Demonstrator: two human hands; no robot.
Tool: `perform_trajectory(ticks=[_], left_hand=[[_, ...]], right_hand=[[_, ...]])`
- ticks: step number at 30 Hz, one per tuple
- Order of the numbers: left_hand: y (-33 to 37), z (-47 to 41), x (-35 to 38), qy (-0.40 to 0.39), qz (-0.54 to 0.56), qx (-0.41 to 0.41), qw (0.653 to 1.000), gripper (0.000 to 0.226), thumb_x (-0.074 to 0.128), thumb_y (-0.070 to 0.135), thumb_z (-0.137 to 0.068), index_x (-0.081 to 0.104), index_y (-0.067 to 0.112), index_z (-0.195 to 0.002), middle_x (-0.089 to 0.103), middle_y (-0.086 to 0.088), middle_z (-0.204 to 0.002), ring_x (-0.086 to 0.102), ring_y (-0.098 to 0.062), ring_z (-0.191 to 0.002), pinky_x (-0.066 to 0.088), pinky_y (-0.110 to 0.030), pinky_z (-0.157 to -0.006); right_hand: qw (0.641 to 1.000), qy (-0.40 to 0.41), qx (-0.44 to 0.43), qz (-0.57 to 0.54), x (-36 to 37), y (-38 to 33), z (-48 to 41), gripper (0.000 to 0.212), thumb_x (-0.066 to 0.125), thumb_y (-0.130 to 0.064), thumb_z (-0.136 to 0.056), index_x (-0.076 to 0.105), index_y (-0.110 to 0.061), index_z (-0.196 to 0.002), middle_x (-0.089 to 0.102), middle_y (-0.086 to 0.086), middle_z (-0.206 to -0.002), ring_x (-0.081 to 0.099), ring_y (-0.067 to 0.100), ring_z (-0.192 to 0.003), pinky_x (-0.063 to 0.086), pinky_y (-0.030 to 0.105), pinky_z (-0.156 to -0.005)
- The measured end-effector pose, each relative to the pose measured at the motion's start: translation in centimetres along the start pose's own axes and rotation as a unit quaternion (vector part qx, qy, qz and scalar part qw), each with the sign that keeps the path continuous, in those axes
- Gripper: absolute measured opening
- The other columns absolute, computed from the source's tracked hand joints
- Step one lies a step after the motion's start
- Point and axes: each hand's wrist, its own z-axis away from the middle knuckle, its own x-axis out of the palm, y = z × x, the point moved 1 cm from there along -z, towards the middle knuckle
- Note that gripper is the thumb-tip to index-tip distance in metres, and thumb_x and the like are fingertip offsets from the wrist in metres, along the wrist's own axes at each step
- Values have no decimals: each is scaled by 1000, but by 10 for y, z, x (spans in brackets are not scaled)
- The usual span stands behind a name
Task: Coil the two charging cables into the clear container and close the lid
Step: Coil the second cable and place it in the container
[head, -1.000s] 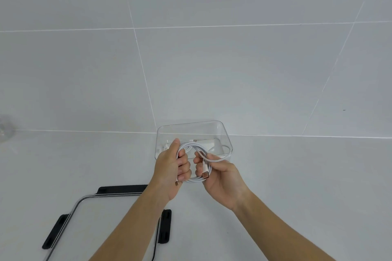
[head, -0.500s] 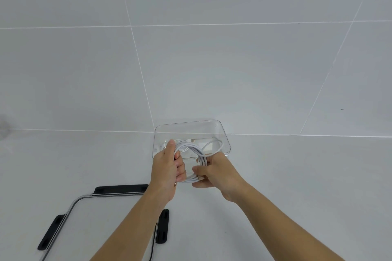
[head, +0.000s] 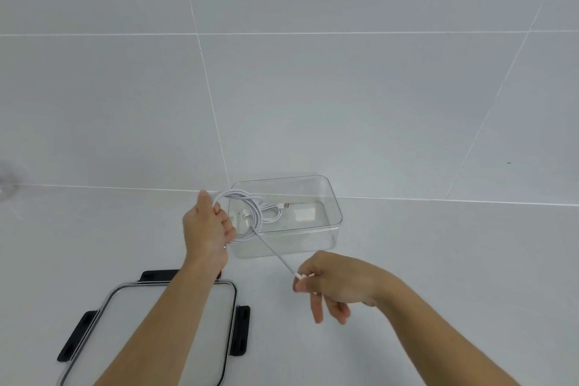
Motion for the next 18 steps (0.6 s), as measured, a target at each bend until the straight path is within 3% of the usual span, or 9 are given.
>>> perform_trajectory(ticks=[3, 6, 10, 12, 16, 18], left_hand=[[5, -6, -8, 20, 25, -6, 999, 41, 39, 29, -94, 32, 17, -55, 25, 8, -40, 18, -9, -33, 14, -17, -34], [2, 2, 2, -28, 20, -14, 999, 44, 38, 31, -96, 29, 18, -54, 23, 8, -40, 17, -8, -33, 12, -18, -35], [-10, 23, 18, -115, -12, -31, 993, 44, 38, 33, -97, 30, 18, -57, 24, 7, -41, 16, -8, -33, 13, -17, -36], [-18, 31, 24, -140, -27, -31, 989, 44, 38, 34, -98, 30, 17, -57, 23, 6, -43, 16, -8, -34, 13, -18, -36], [-26, 39, 32, -159, -49, -18, 986, 45, 37, 35, -98, 29, 16, -58, 22, 5, -45, 16, -10, -36, 14, -19, -38], [-27, 41, 33, -159, -60, -4, 986, 46, 36, 35, -98, 29, 16, -58, 23, 6, -44, 16, -10, -36, 14, -19, -39]], right_hand=[[998, -66, -11, -12, -15, 7, 10, 18, 49, -16, -92, 62, -6, -98, 66, 3, -63, 46, 9, -30, 37, 24, -44], [994, -96, 32, 40, -20, 12, 7, 17, 49, -14, -91, 63, -7, -96, 67, 6, -72, 59, 10, -45, 46, 21, -51], [985, -45, 62, 157, -15, 21, -5, 25, 51, -7, -85, 65, -6, -107, 62, -1, -92, 60, 14, -83, 44, 22, -75], [992, -7, 44, 120, -11, 19, -8, 36, 57, -6, -82, 57, -11, -118, 59, -3, -95, 56, 15, -92, 42, 24, -82], [998, -56, 6, -42, -1, 16, -9, 76, 61, 3, -75, 26, -28, -135, 63, -2, -80, 57, 12, -76, 43, 21, -77], [993, -29, -16, -117, 7, 18, -13, 82, 56, 7, -67, 25, -28, -134, 60, 3, -73, 56, 14, -65, 43, 22, -67]])
